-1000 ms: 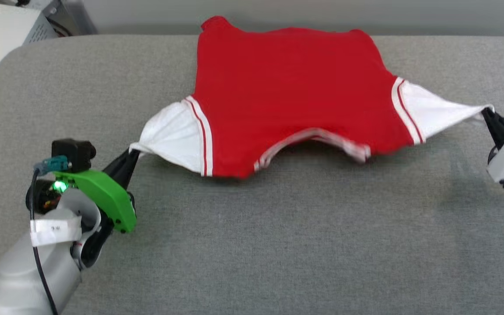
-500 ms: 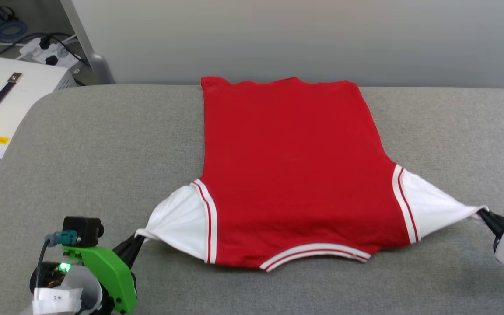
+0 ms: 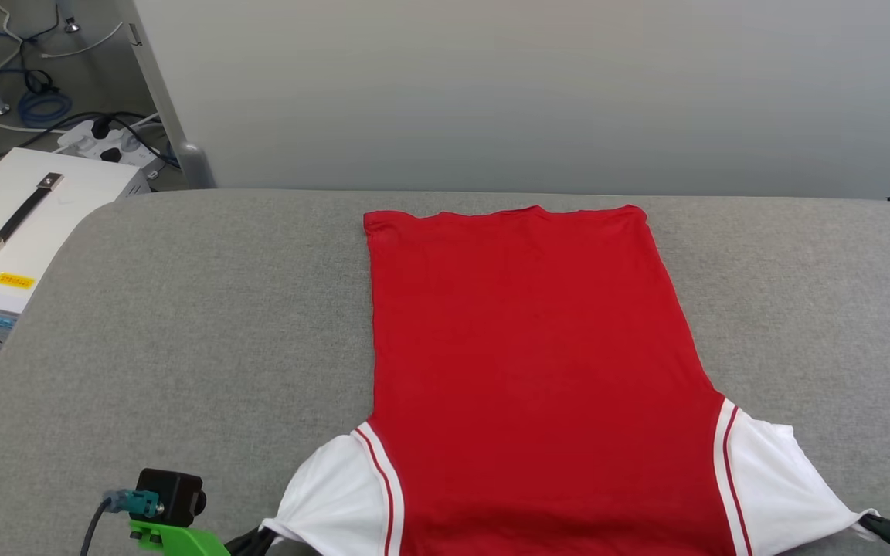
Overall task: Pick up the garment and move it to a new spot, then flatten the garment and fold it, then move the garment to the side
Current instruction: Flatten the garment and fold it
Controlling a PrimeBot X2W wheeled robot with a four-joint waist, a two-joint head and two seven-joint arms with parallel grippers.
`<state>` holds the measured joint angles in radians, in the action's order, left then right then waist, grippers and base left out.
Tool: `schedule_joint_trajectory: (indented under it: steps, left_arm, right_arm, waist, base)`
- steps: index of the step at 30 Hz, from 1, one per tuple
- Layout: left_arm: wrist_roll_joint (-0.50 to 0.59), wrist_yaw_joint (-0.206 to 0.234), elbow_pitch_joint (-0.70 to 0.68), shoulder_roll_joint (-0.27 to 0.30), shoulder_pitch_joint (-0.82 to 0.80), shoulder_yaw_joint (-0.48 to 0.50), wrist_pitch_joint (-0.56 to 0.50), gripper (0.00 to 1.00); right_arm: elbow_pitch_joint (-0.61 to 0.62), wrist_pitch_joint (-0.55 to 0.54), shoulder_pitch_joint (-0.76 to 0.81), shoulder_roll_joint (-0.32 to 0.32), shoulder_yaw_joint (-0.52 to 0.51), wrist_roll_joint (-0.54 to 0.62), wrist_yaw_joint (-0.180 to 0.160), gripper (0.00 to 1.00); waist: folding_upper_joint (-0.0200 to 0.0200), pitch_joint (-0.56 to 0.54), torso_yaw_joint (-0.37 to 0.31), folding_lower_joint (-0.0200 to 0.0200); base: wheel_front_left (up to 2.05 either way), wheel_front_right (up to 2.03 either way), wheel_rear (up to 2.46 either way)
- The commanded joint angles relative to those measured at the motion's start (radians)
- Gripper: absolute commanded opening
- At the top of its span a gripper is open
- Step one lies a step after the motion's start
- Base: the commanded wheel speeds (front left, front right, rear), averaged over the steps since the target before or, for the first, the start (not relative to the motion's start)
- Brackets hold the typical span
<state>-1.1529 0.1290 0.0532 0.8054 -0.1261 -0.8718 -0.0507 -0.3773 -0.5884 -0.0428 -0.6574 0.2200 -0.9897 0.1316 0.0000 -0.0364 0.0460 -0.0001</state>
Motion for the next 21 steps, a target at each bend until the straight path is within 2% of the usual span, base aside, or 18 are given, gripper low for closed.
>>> schedule_joint_trajectory:
  steps: [1, 7, 8, 9, 15, 21]
  left_arm:
    - [0.002, 0.006, -0.013, 0.007, 0.006, 0.002, -0.002, 0.0]
    - [0.019, 0.011, -0.082, 0.006, -0.027, -0.004, -0.027, 0.0]
    - [0.028, 0.015, -0.099, 0.01, -0.036, -0.007, -0.034, 0.0]
    - [0.034, 0.02, -0.113, 0.013, -0.042, -0.007, -0.04, 0.0]
    - [0.045, 0.072, -0.246, 0.035, -0.064, -0.003, -0.083, 0.0]
    - [0.074, 0.131, -0.393, 0.066, -0.084, -0.012, -0.139, 0.0]
  right_arm:
    - [0.016, -0.014, 0.018, -0.001, -0.022, 0.016, -0.001, 0.0]
    - [0.097, -0.081, 0.034, 0.041, -0.11, 0.083, -0.001, 0.0]
    - [0.114, -0.089, 0.03, 0.046, -0.128, 0.102, -0.001, 0.68]
    - [0.125, -0.104, 0.028, 0.052, -0.142, 0.114, -0.001, 1.0]
    - [0.249, -0.238, -0.037, 0.086, -0.253, 0.165, -0.001, 1.0]
    - [0.382, -0.405, -0.211, 0.151, -0.353, 0.223, -0.001, 1.0]
  waist:
    - [0.0, 0.005, 0.002, 0.0001]
    - [0.0, 0.042, 0.006, 0.0001]
    - [0.0, 0.054, 0.008, 0.0001]
    - [0.0, 0.064, 0.009, 0.0001]
    - [0.0, 0.156, 0.028, 0.0001]
    - [0.0, 0.275, 0.081, 0.0001]
  base:
    - [0.0, 0.0, 0.0]
    - [0.0, 0.0, 0.0]
    - [0.0, 0.0, 0.0]
    - [0.0, 0.0, 0.0]
    - [0.0, 0.0, 0.0]
    - [0.0, 0.0, 0.0]
